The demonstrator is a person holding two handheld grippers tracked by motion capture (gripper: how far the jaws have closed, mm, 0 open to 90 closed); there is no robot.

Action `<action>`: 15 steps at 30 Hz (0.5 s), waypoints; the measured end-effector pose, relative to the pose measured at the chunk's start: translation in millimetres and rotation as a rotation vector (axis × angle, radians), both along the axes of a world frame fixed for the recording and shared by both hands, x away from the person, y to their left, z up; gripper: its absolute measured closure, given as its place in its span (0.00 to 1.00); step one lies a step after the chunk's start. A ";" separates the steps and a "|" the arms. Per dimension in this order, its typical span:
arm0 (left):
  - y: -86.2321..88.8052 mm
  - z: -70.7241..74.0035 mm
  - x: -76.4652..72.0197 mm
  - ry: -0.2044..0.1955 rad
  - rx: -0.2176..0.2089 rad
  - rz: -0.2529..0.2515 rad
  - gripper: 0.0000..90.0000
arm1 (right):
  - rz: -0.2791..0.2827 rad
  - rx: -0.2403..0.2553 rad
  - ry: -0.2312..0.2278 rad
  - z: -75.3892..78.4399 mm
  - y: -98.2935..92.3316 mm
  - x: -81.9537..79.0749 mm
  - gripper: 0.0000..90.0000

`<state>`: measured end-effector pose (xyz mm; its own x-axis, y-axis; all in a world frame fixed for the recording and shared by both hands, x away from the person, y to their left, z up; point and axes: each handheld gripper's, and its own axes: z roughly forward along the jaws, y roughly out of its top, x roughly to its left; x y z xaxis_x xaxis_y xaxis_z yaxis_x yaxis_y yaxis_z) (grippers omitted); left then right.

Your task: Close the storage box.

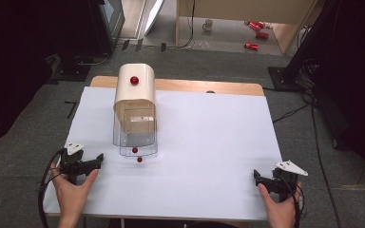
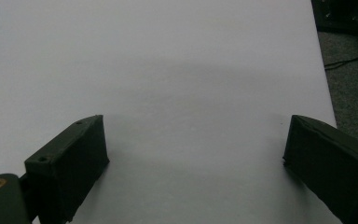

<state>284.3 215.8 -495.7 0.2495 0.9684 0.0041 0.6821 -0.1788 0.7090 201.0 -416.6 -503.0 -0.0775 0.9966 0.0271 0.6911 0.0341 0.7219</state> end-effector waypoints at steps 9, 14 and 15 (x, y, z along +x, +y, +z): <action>-0.8 -0.2 -0.1 0.001 0.011 -0.002 0.15 | 0.008 -0.009 -0.001 0.2 0.8 0.1 0.07; -0.8 -0.2 -0.1 0.001 0.009 0.000 0.16 | -0.033 0.028 0.002 2.5 7.5 -2.9 0.08; -0.8 -0.2 -0.1 0.001 0.009 0.000 0.16 | -0.033 0.028 0.002 2.5 7.5 -2.9 0.08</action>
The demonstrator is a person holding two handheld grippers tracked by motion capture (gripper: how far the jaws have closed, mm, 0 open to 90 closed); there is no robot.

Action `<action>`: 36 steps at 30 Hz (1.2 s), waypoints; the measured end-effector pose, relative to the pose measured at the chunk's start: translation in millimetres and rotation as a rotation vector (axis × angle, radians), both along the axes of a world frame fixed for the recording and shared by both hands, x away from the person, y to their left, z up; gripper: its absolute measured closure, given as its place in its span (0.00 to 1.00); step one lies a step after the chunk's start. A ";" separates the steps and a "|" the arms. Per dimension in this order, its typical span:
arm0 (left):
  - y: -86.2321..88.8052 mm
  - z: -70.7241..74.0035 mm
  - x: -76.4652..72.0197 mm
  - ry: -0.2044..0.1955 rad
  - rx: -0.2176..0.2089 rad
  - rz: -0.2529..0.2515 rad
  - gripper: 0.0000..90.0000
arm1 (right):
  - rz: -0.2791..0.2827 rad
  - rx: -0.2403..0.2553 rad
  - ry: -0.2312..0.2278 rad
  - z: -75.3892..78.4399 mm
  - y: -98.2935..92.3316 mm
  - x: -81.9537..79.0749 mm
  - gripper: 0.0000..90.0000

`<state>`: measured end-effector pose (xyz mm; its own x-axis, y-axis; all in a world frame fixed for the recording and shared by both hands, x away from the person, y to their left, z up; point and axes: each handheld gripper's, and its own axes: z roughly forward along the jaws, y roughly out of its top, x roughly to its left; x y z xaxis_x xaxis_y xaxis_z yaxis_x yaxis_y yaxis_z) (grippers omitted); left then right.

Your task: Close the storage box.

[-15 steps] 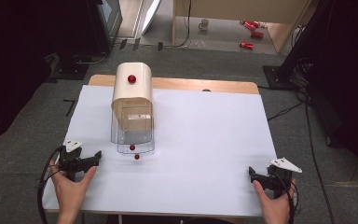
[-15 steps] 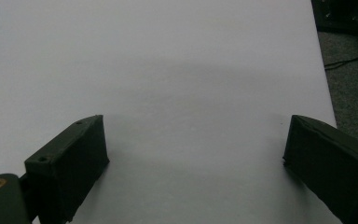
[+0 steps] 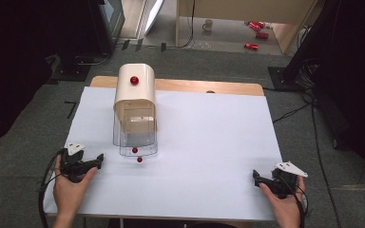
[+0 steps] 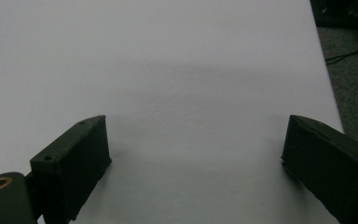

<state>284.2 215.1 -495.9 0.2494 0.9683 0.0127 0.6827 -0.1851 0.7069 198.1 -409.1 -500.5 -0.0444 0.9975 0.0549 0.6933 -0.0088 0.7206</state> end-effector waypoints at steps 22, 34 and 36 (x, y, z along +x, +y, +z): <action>-0.5 -0.1 0.0 -0.001 0.005 0.001 0.16 | 0.243 0.052 -0.087 38.5 110.9 23.5 0.08; -0.5 -0.1 0.1 -0.001 0.004 0.001 0.16 | 0.300 0.060 -0.103 49.5 142.9 31.8 0.08; -0.5 -0.1 0.1 -0.001 0.004 0.001 0.16 | 0.311 0.062 -0.107 50.8 149.0 33.5 0.08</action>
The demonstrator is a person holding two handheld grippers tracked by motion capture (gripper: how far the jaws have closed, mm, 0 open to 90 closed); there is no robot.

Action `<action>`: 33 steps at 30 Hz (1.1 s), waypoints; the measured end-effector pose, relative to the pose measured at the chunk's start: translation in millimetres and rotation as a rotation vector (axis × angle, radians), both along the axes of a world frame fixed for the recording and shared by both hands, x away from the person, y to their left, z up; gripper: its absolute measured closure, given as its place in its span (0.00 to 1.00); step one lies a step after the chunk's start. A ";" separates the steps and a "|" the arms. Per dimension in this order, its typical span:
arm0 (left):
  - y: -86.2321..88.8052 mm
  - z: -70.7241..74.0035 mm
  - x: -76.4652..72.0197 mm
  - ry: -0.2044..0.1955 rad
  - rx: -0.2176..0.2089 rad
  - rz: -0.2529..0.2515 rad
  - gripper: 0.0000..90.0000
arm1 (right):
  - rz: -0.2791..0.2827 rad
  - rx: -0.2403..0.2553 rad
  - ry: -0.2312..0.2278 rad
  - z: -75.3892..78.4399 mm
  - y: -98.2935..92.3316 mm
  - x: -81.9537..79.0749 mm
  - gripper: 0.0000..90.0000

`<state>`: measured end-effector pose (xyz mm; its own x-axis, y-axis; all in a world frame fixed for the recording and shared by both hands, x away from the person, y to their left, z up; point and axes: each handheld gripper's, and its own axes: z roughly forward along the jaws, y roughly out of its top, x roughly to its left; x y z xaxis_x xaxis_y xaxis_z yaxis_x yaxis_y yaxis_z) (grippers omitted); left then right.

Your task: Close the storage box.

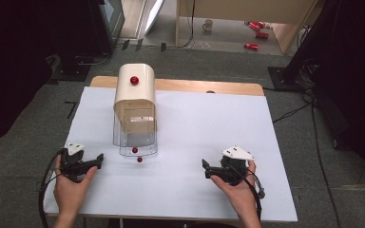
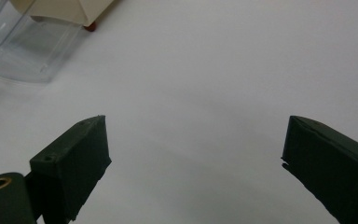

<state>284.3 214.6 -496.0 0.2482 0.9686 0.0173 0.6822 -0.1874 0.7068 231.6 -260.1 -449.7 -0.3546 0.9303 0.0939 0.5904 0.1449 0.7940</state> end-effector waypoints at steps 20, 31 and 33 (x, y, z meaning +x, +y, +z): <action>0.0 0.0 0.1 0.001 -0.001 0.000 0.16 | 0.127 -0.009 -0.033 14.7 78.2 19.4 0.07; 0.1 0.1 0.1 0.001 0.000 0.000 0.16 | 0.183 -0.001 -0.042 17.3 110.3 24.4 0.07; 0.1 0.0 0.1 0.001 -0.001 0.000 0.16 | 0.200 0.001 -0.042 17.1 119.3 25.8 0.07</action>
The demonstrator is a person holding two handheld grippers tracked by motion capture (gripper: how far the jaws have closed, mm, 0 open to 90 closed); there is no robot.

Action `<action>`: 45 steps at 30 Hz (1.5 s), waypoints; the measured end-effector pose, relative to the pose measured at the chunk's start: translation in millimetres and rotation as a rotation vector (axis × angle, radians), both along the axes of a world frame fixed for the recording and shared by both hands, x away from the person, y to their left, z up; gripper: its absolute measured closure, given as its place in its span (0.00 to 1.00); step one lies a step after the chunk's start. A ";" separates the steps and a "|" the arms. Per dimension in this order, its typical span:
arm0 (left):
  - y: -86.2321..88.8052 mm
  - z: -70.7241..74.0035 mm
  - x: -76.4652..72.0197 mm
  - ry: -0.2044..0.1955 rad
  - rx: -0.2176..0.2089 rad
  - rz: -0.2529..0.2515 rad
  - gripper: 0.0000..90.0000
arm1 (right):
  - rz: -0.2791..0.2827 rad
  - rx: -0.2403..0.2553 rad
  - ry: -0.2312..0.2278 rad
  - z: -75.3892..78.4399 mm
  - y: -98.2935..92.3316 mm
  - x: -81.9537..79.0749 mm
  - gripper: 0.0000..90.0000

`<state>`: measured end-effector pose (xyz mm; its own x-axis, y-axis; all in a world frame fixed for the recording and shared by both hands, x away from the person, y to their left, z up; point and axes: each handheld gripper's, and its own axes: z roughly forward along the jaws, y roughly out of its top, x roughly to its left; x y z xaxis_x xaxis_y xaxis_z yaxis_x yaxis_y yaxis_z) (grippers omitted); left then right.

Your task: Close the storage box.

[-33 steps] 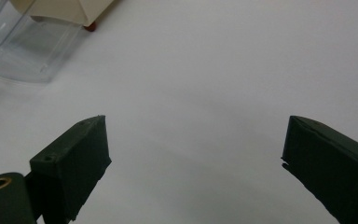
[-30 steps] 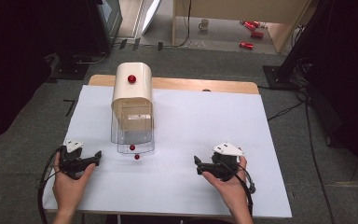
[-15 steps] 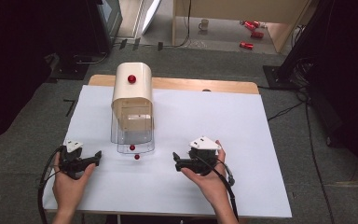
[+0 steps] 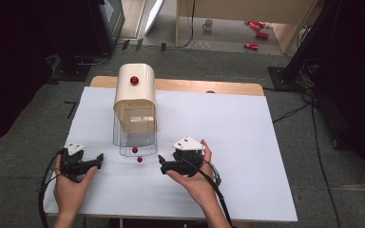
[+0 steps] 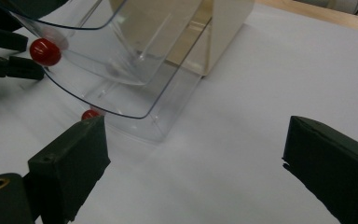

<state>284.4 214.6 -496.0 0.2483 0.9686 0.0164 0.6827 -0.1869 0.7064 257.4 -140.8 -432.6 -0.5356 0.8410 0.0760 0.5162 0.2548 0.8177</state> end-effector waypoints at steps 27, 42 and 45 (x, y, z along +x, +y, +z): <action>0.1 0.1 0.1 0.002 0.001 0.000 0.16 | 0.065 0.014 -0.013 -2.3 61.8 18.3 0.02; -0.1 0.0 0.2 0.000 -0.001 0.001 0.16 | 0.064 -0.016 -0.024 -12.8 75.3 23.4 0.05; 0.1 0.1 0.2 0.002 0.001 -0.001 0.16 | 0.059 -0.028 -0.039 -10.5 77.0 20.8 0.07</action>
<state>284.6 214.7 -495.9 0.2489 0.9684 0.0168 0.6841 -0.1881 0.7048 278.2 -63.8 -443.1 -0.5863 0.8095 0.0309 0.4675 0.3069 0.8290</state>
